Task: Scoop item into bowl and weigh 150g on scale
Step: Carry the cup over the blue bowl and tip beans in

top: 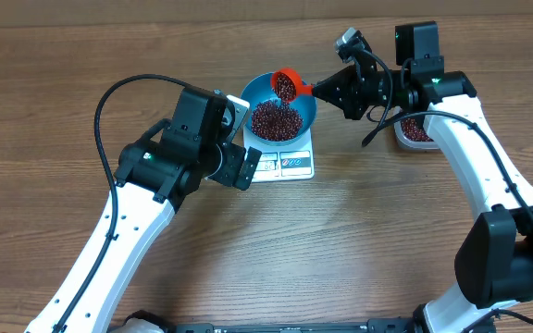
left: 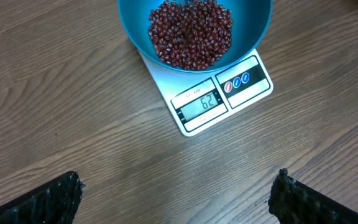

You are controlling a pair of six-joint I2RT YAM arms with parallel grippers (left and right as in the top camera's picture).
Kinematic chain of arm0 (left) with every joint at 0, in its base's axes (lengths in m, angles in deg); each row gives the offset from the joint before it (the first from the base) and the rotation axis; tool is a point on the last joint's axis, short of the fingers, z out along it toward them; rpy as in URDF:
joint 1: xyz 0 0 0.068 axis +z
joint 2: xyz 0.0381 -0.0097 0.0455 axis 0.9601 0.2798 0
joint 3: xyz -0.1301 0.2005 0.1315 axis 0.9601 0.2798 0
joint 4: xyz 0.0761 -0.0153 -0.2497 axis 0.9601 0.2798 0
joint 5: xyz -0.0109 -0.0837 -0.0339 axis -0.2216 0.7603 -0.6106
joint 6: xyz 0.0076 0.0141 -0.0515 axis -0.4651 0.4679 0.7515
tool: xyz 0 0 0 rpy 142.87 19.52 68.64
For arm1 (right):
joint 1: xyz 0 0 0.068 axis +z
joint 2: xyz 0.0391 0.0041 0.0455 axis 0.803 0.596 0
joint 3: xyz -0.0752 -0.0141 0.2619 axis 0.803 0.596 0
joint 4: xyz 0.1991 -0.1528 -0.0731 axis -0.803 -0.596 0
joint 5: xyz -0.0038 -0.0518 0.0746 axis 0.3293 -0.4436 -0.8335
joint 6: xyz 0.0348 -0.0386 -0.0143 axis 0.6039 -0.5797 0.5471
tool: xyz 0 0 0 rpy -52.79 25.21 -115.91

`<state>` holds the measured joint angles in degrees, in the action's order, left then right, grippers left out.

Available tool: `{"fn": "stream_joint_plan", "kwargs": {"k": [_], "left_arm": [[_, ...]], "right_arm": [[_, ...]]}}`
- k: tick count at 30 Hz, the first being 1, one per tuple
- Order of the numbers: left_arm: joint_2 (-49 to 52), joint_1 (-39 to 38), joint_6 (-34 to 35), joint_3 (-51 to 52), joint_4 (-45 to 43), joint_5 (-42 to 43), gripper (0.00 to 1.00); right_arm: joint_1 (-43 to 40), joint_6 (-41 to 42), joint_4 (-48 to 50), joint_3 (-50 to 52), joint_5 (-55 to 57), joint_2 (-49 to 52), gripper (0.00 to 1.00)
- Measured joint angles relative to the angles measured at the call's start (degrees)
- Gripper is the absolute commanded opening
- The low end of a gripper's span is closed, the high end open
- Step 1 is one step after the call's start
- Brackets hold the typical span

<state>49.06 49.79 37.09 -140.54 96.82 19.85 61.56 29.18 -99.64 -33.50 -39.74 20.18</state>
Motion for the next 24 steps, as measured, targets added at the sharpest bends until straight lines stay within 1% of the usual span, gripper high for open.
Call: {"fn": "stream_joint_plan", "kwargs": {"k": [17, 24], "left_arm": [[0.0, 0.0, 0.0, 0.0, 0.0, 0.0, 0.99], [0.0, 0.0, 0.0, 0.0, 0.0, 0.0, 0.99]], "right_arm": [[0.0, -1.8, -3.0, 0.0, 0.9, -0.2, 0.04], [0.0, -2.9, -3.0, 0.0, 1.9, -2.5, 0.04]]}}
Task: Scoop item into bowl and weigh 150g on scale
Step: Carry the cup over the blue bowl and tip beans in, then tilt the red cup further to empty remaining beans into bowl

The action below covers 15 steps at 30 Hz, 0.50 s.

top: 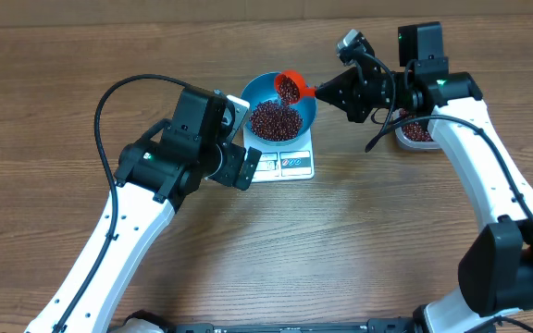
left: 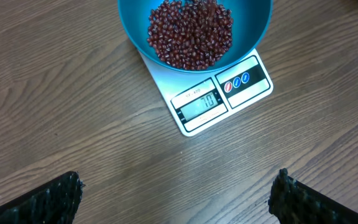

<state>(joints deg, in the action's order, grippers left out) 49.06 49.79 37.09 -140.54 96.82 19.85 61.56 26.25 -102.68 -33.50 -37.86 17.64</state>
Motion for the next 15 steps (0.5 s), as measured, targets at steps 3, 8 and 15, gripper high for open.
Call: {"fn": "stream_joint_plan", "kwargs": {"k": [3, 8, 15], "left_arm": [[0.0, 0.0, 0.0, 0.0, 0.0, 0.0, 0.99], [0.0, 0.0, 0.0, 0.0, 0.0, 0.0, 0.99], [0.0, 0.0, 0.0, 0.0, 0.0, 0.0, 1.0]], "right_arm": [[0.0, -0.3, 0.0, 0.0, 0.3, -0.9, 0.04], [0.3, -0.4, 0.0, 0.0, 0.9, -1.7, 0.03], [3.1, -0.5, 0.0, 0.0, 5.9, -2.0, 0.04]]}}
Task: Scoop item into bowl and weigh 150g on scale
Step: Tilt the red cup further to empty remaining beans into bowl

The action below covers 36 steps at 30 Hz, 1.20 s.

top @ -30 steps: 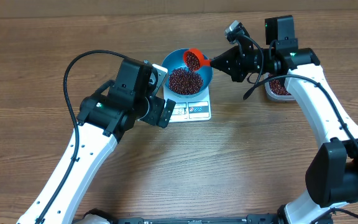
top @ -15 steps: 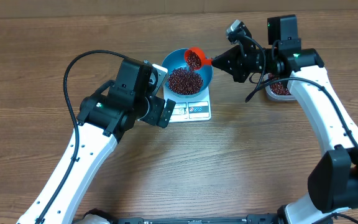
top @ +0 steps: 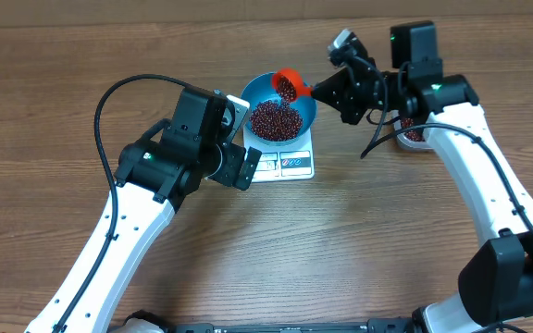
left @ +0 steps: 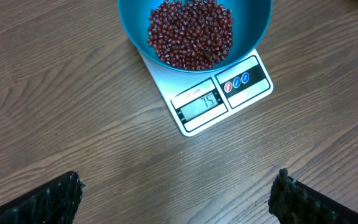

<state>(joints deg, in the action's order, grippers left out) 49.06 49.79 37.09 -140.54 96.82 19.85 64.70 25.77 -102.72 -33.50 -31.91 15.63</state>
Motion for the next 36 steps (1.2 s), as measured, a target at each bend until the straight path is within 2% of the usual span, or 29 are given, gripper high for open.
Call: {"fn": "stream_joint_plan", "kwargs": {"k": [16, 36], "left_arm": [[0.0, 0.0, 0.0, 0.0, 0.0, 0.0, 1.0], [0.0, 0.0, 0.0, 0.0, 0.0, 0.0, 1.0]], "right_arm": [[5.4, -0.2, -1.5, 0.0, 10.3, 0.0, 0.03], [8.2, -0.2, -3.0, 0.0, 16.1, -1.9, 0.04]]}}
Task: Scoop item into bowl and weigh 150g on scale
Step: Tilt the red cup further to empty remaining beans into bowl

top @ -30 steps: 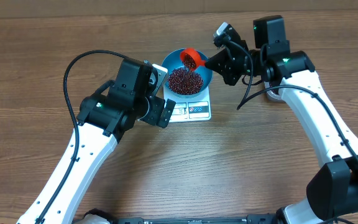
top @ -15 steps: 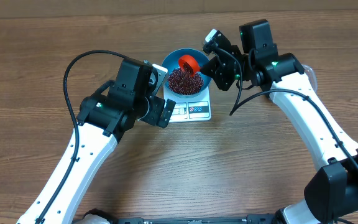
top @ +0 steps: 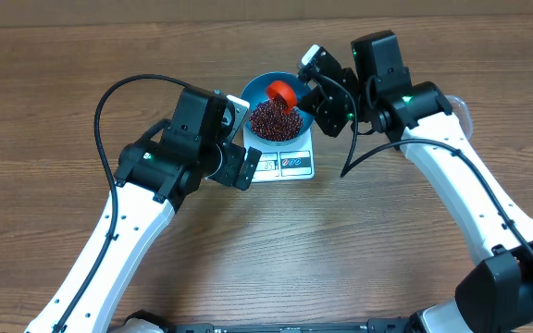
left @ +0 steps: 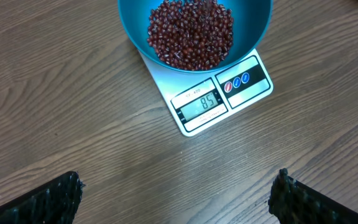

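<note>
A blue bowl (top: 265, 92) (left: 194, 34) heaped with dark red beans (left: 190, 32) rests on a small white scale (top: 285, 163) (left: 219, 93) whose display reads 85. Over the bowl's right half, my right gripper (top: 305, 95) is shut on the handle of an orange scoop (top: 281, 93), which is tipped mouth-down above the beans. My left gripper (left: 178, 193) stands open above bare wood in front of the scale, holding nothing.
The right arm (top: 452, 176) covers the spot at the right where the bean container stood; it is hidden now. The left arm's black cable (top: 109, 102) loops over the table's left side. Wood table (top: 359, 259) all around.
My right gripper has shifted left over the bowl and the scoop has tipped further, mouth down. The scale reading has gone from 75 to 85. The left gripper has not moved.
The scoop was held full of beans at the bowl's right rim with the scale at 62. The reading then stood at 70, then 75, with the scoop still at the rim. Now the scoop is overturned above the beans and the display shows 85.
</note>
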You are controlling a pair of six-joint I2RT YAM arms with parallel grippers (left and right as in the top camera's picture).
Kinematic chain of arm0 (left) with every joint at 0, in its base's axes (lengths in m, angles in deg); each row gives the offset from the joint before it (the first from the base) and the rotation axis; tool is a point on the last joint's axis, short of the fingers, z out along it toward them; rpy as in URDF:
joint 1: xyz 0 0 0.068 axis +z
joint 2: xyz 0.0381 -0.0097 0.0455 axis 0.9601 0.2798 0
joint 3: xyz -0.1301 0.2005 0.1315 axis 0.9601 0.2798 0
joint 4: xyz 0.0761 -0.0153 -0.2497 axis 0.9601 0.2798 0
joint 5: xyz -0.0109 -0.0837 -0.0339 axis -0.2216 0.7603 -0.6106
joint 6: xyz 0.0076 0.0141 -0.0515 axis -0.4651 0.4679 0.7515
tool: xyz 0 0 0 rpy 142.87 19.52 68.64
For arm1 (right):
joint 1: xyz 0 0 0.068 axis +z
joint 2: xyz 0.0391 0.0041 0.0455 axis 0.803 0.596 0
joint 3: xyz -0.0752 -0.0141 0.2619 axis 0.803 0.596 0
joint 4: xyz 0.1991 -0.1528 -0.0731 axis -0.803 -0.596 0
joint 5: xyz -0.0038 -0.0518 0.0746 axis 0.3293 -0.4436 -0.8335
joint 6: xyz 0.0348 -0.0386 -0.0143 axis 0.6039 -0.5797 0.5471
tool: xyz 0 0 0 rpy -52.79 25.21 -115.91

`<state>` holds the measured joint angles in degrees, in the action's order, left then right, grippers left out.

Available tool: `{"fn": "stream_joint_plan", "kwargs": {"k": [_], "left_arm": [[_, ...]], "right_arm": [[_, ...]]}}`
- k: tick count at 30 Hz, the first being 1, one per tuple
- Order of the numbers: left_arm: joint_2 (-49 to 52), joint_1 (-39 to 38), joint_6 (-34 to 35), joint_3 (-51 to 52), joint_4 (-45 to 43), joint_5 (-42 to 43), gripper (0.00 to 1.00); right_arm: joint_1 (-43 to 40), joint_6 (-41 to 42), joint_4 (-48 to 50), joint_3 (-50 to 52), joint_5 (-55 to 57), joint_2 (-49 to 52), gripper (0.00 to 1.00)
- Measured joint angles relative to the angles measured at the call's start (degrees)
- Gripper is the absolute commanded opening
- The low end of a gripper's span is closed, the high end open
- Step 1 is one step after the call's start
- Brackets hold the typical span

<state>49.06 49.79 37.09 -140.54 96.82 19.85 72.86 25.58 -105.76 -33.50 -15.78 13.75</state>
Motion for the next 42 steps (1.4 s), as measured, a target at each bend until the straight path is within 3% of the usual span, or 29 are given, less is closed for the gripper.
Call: {"fn": "stream_joint_plan", "kwargs": {"k": [20, 42], "left_arm": [[0.0, 0.0, 0.0, 0.0, 0.0, 0.0, 1.0], [0.0, 0.0, 0.0, 0.0, 0.0, 0.0, 0.99]], "right_arm": [[5.8, 0.0, 0.0, 0.0, 13.4, -1.0, 0.04], [5.9, 0.4, -1.0, 0.0, 14.2, -1.1, 0.04]]}}
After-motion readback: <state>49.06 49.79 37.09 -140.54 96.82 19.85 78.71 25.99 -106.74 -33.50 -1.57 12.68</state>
